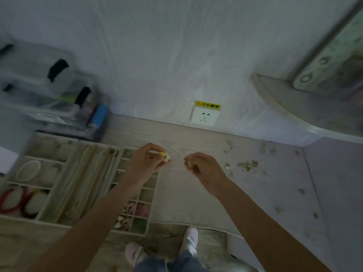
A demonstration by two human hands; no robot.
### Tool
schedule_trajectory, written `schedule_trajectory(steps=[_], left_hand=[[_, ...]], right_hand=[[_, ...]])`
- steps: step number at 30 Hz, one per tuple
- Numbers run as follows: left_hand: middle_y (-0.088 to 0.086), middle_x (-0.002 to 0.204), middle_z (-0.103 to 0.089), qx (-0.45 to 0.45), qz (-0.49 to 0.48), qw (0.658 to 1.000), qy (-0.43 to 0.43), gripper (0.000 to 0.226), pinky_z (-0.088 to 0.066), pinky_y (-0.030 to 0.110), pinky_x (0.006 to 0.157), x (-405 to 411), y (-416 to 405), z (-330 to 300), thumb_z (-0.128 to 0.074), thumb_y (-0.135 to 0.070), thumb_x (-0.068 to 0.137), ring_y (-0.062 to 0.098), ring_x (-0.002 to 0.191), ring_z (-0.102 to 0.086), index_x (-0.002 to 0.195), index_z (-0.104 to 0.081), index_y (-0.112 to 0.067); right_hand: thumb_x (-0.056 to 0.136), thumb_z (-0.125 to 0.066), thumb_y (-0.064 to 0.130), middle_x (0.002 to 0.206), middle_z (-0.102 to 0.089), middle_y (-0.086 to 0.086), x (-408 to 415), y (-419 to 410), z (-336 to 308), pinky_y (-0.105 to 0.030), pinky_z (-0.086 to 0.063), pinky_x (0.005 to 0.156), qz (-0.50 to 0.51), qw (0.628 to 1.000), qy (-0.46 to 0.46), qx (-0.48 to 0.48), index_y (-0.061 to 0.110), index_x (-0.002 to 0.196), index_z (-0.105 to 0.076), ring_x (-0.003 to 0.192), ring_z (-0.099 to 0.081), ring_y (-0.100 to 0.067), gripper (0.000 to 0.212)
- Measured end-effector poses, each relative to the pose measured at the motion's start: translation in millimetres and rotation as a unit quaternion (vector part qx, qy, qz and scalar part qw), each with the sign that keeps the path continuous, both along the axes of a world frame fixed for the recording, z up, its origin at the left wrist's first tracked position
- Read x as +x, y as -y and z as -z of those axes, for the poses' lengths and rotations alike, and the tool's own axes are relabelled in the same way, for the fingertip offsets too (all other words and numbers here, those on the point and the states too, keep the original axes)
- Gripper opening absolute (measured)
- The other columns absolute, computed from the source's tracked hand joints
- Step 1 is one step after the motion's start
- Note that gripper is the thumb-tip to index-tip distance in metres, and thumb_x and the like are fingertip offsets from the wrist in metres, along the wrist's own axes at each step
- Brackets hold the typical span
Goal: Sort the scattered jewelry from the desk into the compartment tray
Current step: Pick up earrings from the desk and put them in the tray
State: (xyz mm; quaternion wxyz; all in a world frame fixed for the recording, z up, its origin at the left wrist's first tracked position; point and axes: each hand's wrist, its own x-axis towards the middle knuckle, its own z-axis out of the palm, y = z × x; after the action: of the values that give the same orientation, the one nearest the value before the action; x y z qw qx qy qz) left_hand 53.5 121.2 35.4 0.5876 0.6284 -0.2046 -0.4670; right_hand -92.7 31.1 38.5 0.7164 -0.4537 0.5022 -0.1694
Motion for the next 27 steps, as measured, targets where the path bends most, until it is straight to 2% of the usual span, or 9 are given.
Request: schedule_trajectory(steps=[5, 8, 10, 12, 16, 18, 20, 24, 27], left_hand=[[0.013, 0.079, -0.065, 0.032, -0.028, 0.998, 0.038, 0.017, -0.057, 0.022, 0.059, 64.9, -39.3, 17.8, -0.053, 0.009, 0.088, 0.015, 0.065, -0.069, 0.079, -0.055, -0.005], [0.001, 0.079, -0.067, 0.078, 0.039, 0.972, 0.218, 0.018, -0.055, 0.035, 0.07, 98.1, -59.2, 38.4, -0.058, -0.003, 0.089, 0.015, 0.07, -0.067, 0.081, -0.059, -0.019], [0.003, 0.083, -0.067, 0.108, 0.098, 0.934, 0.326, 0.014, -0.052, 0.036, 0.075, 110.4, -62.9, 48.8, -0.061, -0.008, 0.087, 0.02, 0.079, -0.064, 0.084, -0.064, -0.02], [0.009, 0.088, -0.067, 0.131, 0.12, 0.908, 0.379, 0.008, -0.048, 0.033, 0.072, 116.1, -61.4, 54.9, -0.065, -0.011, 0.085, 0.021, 0.079, -0.061, 0.085, -0.069, -0.017], [0.008, 0.09, -0.058, 0.155, 0.107, 0.891, 0.413, 0.002, -0.032, 0.021, 0.065, 119.1, -55.3, 64.9, -0.069, -0.023, 0.081, 0.013, 0.073, -0.05, 0.083, -0.07, -0.024], [0.007, 0.09, -0.059, 0.166, 0.11, 0.891, 0.408, 0.005, -0.03, 0.018, 0.065, 119.1, -50.5, 69.3, -0.072, -0.027, 0.078, 0.014, 0.076, -0.051, 0.082, -0.071, -0.024], [0.006, 0.09, -0.06, 0.176, 0.117, 0.891, 0.401, 0.011, -0.033, 0.022, 0.067, 116.3, -47.2, 70.1, -0.075, -0.03, 0.076, 0.016, 0.079, -0.054, 0.083, -0.072, -0.023], [0.006, 0.099, -0.053, 0.194, 0.104, 0.883, 0.414, 0.012, -0.041, 0.028, 0.076, 109.6, -48.7, 74.9, -0.073, -0.031, 0.078, 0.02, 0.088, -0.052, 0.086, -0.071, -0.021], [0.005, 0.103, -0.048, 0.2, 0.1, 0.849, 0.479, 0.012, -0.044, 0.033, 0.082, 105.7, -51.7, 74.2, -0.07, -0.03, 0.082, 0.023, 0.096, -0.049, 0.09, -0.071, -0.021]], right_hand=[[0.088, -0.045, -0.01, 0.074, -0.054, -0.012, 56.9, -33.9, -5.3, -0.023, -0.043, 0.064, -0.029, 0.998, 0.037, 0.03, 0.004, 0.068, -0.053, 0.068, -0.049, -0.019, 0.025], [0.086, -0.043, -0.011, 0.071, -0.051, -0.013, 80.6, -50.8, -3.3, -0.027, -0.037, 0.063, -0.046, 0.998, 0.035, 0.021, 0.005, 0.07, -0.051, 0.063, -0.043, -0.02, 0.024], [0.086, -0.043, -0.012, 0.07, -0.05, -0.013, 91.5, -58.8, -1.2, -0.028, -0.035, 0.062, -0.044, 0.998, 0.028, 0.017, 0.005, 0.071, -0.051, 0.061, -0.042, -0.02, 0.024], [0.085, -0.043, -0.012, 0.069, -0.049, -0.012, 99.4, -64.0, 2.1, -0.028, -0.034, 0.062, -0.04, 0.999, 0.018, 0.016, 0.005, 0.071, -0.051, 0.061, -0.041, -0.019, 0.023], [0.083, -0.042, -0.014, 0.069, -0.046, -0.011, 104.8, -71.7, 7.0, -0.03, -0.034, 0.067, -0.025, 1.0, 0.008, 0.014, 0.008, 0.07, -0.049, 0.064, -0.04, -0.021, 0.026], [0.083, -0.042, -0.014, 0.068, -0.046, -0.011, 105.2, -73.9, 6.3, -0.031, -0.034, 0.069, -0.017, 1.0, 0.015, 0.01, 0.007, 0.065, -0.048, 0.065, -0.04, -0.022, 0.029], [0.084, -0.042, -0.015, 0.069, -0.049, -0.012, 104.2, -75.4, 5.3, -0.032, -0.038, 0.071, 0.0, 1.0, 0.016, 0.014, 0.006, 0.061, -0.049, 0.066, -0.043, -0.021, 0.032], [0.086, -0.045, -0.014, 0.071, -0.053, -0.012, 102.7, -77.1, 4.5, -0.029, -0.048, 0.075, 0.02, 1.0, 0.011, 0.016, 0.003, 0.067, -0.053, 0.07, -0.05, -0.022, 0.027], [0.087, -0.047, -0.013, 0.076, -0.054, -0.011, 100.2, -76.5, 3.1, -0.019, -0.056, 0.069, 0.028, 0.999, 0.011, 0.021, 0.003, 0.067, -0.053, 0.073, -0.054, -0.021, 0.026]])
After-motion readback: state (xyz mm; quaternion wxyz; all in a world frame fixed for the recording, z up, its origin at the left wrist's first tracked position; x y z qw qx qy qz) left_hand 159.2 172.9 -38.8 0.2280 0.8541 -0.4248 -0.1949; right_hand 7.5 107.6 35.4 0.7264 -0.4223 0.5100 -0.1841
